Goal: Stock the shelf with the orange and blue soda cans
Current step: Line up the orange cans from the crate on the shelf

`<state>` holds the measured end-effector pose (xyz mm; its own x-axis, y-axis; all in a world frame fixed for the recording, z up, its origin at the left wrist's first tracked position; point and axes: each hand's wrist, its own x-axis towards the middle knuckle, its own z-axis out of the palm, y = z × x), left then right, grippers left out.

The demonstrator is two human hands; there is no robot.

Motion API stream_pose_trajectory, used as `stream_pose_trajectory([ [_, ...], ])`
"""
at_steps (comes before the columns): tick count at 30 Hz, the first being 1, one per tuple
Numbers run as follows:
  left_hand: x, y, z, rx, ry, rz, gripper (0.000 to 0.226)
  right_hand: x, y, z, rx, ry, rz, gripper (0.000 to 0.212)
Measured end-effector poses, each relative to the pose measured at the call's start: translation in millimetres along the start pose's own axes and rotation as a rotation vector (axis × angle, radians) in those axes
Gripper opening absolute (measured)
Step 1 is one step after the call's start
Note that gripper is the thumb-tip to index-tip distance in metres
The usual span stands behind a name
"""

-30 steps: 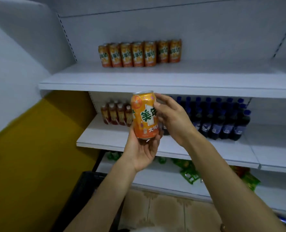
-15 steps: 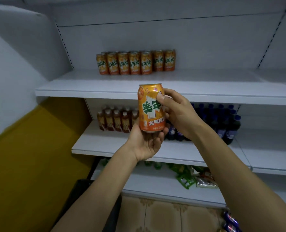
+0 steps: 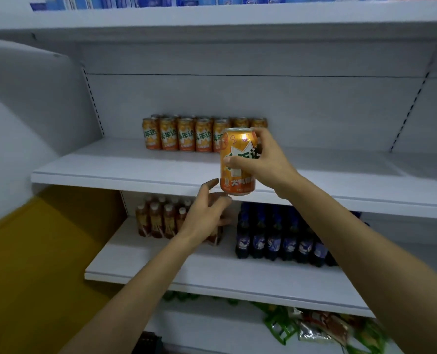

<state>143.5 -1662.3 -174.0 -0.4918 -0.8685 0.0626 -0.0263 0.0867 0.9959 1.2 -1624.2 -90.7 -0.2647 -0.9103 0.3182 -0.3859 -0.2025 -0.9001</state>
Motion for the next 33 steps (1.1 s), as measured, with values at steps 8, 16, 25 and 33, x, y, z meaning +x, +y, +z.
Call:
stream_pose_trajectory([
  [8, 101, 7, -6, 0.673, -0.022, 0.239, 0.084, 90, 40, -1, -0.054, 0.079, 0.033, 0.066],
  [16, 196, -13, -33, 1.517, -0.295, 0.494, 0.065, 198, 95, -12, -0.034, 0.262, 0.18, 0.046],
  [25, 219, -11, -31, 1.453, -0.421, 0.413, 0.067, 271, 162, 3, -0.009, 0.262, 0.21, 0.079],
  [33, 217, -15, -30, 1.456, -0.415, 0.405, 0.068, 248, 196, 12, -0.206, 0.352, 0.228, 0.097],
])
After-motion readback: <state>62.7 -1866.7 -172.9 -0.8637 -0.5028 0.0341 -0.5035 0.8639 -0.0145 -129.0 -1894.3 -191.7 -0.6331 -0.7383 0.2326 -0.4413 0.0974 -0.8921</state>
